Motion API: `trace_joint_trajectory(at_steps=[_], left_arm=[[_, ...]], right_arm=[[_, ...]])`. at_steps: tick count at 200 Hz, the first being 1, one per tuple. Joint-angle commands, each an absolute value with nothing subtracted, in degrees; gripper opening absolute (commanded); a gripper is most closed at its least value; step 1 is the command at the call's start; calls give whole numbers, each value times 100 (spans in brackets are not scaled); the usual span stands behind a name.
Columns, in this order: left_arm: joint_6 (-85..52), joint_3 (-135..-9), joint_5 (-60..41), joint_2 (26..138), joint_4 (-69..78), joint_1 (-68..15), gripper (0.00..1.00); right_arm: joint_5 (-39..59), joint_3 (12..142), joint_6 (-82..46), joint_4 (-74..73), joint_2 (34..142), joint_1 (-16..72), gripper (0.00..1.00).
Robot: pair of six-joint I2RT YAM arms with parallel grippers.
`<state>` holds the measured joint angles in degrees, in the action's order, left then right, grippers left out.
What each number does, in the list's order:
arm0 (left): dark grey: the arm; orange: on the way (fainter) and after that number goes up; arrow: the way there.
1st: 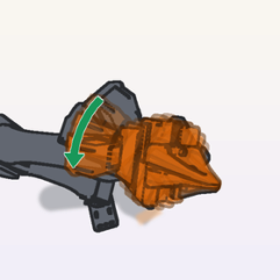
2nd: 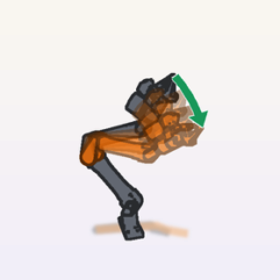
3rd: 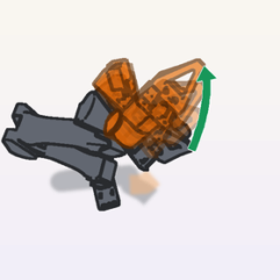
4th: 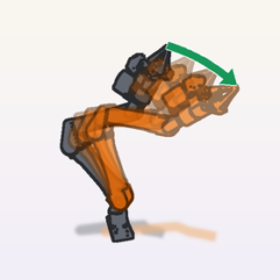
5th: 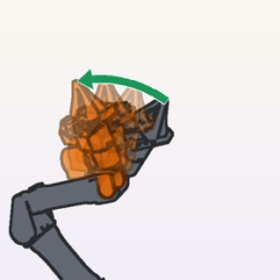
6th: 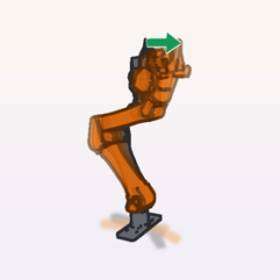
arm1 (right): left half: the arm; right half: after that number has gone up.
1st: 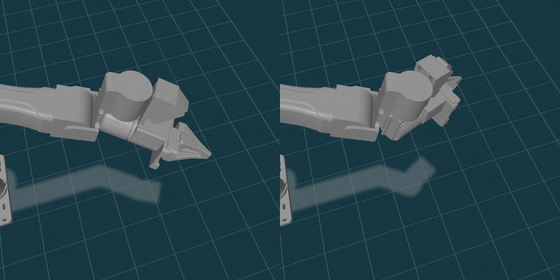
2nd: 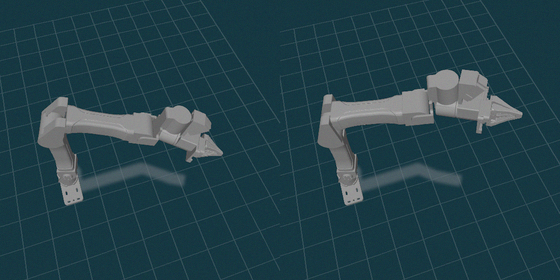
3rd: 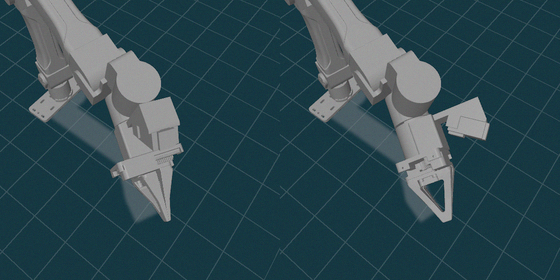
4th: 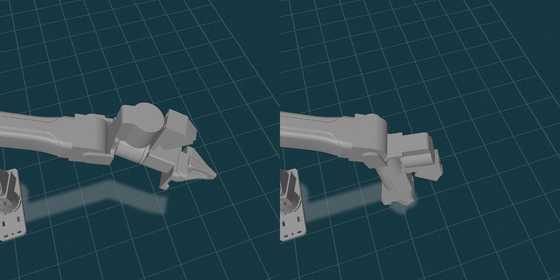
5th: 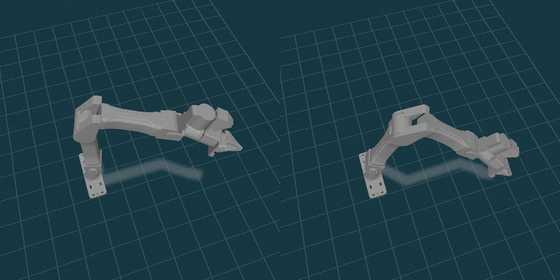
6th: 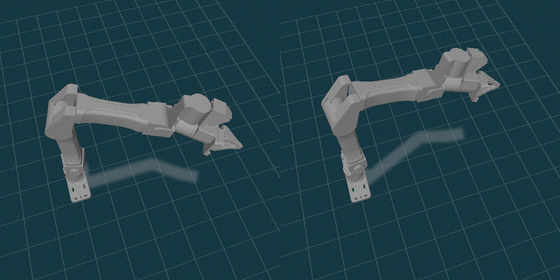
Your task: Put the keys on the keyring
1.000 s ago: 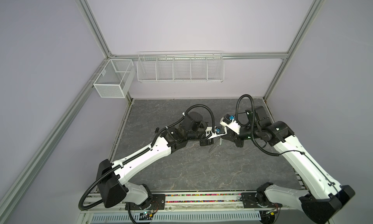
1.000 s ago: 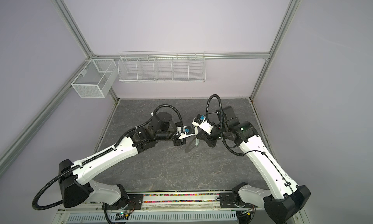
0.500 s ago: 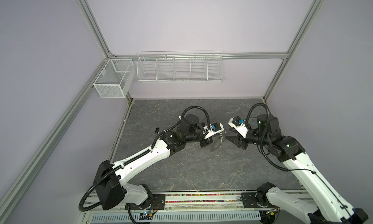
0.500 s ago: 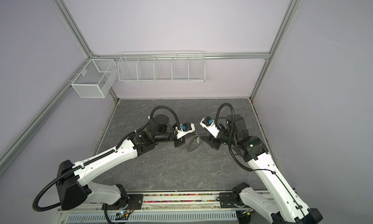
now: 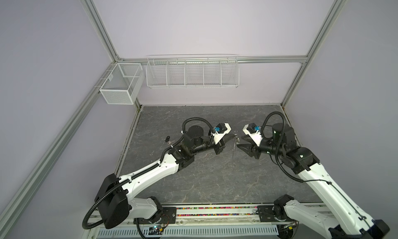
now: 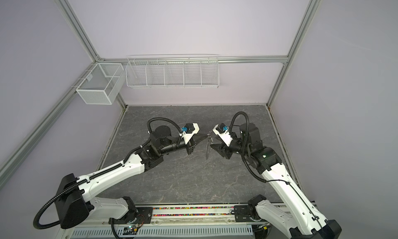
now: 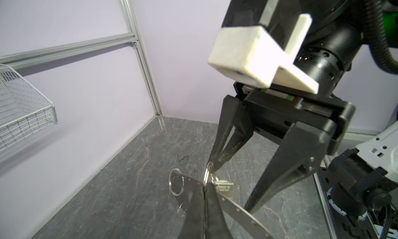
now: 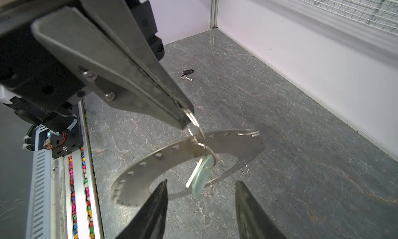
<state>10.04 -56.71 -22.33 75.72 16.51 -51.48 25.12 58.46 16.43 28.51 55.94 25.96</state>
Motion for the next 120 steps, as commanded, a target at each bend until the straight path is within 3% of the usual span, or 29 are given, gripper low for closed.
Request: trace_joint_trajectory(at_steps=[1, 120], left_arm=[[678, -5612, -2236, 7427, 2196, -5141, 0], [536, -5591, -2328, 7507, 2421, -5146, 0]], right_arm=[[2636, 5958, 1512, 2520, 5736, 2575, 51], [2569, 6073, 1687, 2299, 5774, 2576, 35]])
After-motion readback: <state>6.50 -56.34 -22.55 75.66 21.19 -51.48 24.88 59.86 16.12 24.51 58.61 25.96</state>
